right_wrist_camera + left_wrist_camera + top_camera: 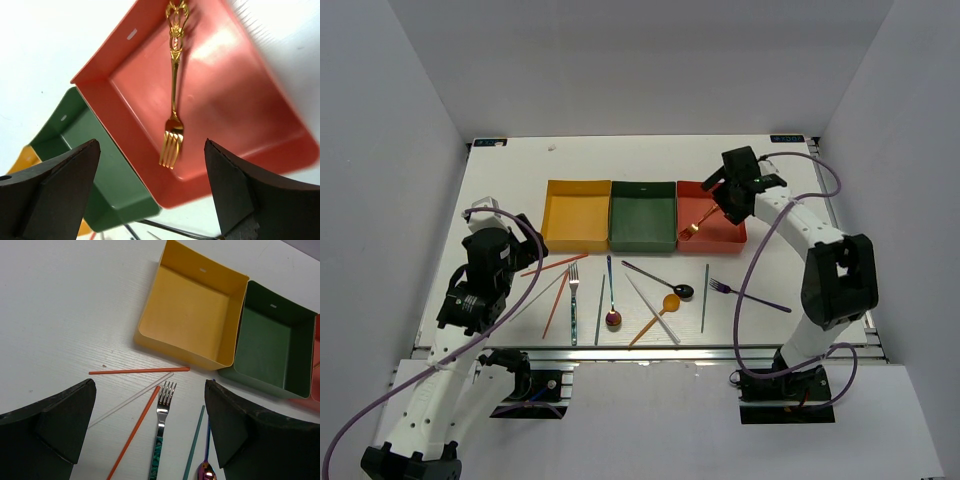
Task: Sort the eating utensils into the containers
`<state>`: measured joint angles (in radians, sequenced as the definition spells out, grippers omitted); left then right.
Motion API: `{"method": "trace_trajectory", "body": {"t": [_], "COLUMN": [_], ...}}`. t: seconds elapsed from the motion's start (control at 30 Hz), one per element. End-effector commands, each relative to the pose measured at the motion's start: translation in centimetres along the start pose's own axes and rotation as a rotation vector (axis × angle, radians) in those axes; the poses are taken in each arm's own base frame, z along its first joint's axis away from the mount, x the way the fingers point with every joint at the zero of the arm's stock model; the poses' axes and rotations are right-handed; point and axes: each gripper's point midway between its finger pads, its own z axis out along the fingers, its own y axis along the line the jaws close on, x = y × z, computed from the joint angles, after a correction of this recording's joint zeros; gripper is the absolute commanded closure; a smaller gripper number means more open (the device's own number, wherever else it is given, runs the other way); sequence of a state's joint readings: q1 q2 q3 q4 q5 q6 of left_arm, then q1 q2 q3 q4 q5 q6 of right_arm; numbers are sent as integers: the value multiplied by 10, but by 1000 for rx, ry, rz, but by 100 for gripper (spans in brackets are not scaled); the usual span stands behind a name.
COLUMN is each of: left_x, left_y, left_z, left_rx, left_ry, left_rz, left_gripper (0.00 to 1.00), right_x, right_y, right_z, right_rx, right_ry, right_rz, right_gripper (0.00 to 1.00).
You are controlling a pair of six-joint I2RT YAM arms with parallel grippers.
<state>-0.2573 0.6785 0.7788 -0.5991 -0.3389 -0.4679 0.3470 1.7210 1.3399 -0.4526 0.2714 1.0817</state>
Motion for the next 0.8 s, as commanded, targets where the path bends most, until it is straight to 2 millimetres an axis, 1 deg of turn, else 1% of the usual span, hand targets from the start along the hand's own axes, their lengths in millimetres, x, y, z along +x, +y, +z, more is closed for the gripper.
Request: {"method": "trace_trajectory", "body": {"t": [0.0, 0.03, 0.07, 0.1, 0.13, 0.17, 0.2, 0.23, 0.27, 0.3, 0.37, 0.4, 0.47, 0.5, 0.57, 0.63, 0.7, 0.73, 0.77], "left_x": [-3, -4, -4, -4, -4, -4, -3, -3, -3, -2, -2, -3, -4, -5, -6, -7, -6, -7, -7], "left_y": [-3, -3, -3, -3, -3, -4, -3, -4, -4, -4, -3, -3, -2, -1, -1, -1, 0, 0, -1], "left_z": [-2, -2, -2, -2, -2, -2, -2, -1, -1, -1, 0, -1, -2, -3, -4, -5, -5, -5, -6], "left_rx": [13, 14, 14, 14, 14, 18, 16, 17, 19, 16, 12, 13, 9, 5, 4, 6, 5, 6, 9], "left_ry": [-5, -7, -7, -10, -8, -8, -7, -3, -3, -1, 1, -1, -8, -13, -21, -25, -24, -25, -28], "left_rz": [2, 2, 2, 0, 1, 1, 1, 2, 4, 4, 4, 4, -1, -2, -6, -7, -7, -7, -9], "left_gripper": [2, 2, 2, 2, 2, 2, 2, 2, 2, 2, 2, 2, 2, 2, 2, 2, 2, 2, 2], "right_x": [-34, -32, -23, -23, -17, -1, 5, 15, 20, 38, 48, 60, 69, 77, 82, 85, 85, 82, 83], "right_y": [10, -1, -30, -46, -65, -106, -124, -141, -153, -179, -193, -209, -217, -225, -227, -231, -226, -219, -216], "right_z": [-57, -63, -73, -78, -82, -92, -98, -102, -111, -110, -113, -114, -118, -120, -122, -123, -119, -114, -112], "right_rx": [-49, -27, 18, 57, 99, 199, 254, 300, 310, 379, 408, 465, 510, 546, 564, 584, 577, 562, 569], "right_ry": [-125, -131, -128, -158, -161, -142, -152, -142, -144, -121, -113, -83, -67, -43, -34, -41, -45, -46, -41], "right_rz": [-60, -59, -50, 23, 66, 95, 227, 261, 300, 306, 370, 376, 439, 458, 530, 558, 582, 583, 580], "right_gripper": [11, 11, 11, 11, 11, 11, 11, 11, 11, 11, 11, 11, 11, 11, 14, 18, 21, 22, 23]}}
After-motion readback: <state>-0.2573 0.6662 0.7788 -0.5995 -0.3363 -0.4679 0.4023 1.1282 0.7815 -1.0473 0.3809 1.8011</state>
